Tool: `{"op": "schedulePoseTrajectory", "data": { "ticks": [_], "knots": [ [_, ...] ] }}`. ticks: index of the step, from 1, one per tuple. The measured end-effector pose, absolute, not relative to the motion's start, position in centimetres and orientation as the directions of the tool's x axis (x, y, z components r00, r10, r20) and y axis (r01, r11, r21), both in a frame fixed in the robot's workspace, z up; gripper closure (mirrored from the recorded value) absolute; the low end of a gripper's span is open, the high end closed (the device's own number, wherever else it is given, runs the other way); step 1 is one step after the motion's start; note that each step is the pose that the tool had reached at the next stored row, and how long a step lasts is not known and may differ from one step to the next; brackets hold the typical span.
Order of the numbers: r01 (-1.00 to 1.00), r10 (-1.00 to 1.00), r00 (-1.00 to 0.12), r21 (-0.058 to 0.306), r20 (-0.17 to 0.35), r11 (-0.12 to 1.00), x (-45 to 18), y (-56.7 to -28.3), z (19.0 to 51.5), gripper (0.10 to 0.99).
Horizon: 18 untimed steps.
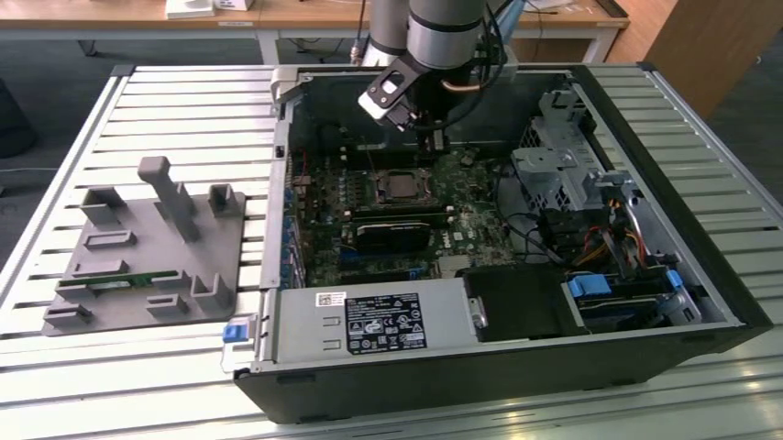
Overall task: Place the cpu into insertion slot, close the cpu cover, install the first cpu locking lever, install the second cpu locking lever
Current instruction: 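Close the cpu cover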
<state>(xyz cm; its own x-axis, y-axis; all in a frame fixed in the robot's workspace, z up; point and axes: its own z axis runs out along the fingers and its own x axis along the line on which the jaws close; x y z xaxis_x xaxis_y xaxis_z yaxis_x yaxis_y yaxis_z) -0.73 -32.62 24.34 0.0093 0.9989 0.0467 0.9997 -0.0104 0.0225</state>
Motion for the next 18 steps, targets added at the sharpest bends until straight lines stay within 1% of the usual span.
{"op": "schedulePoseTrajectory", "data": {
  "ticks": [18],
  "knots": [
    [1.0,0.999,0.009,0.023,0.047,-0.01,-1.25,-32.85,24.02,0.98]
  ]
}}
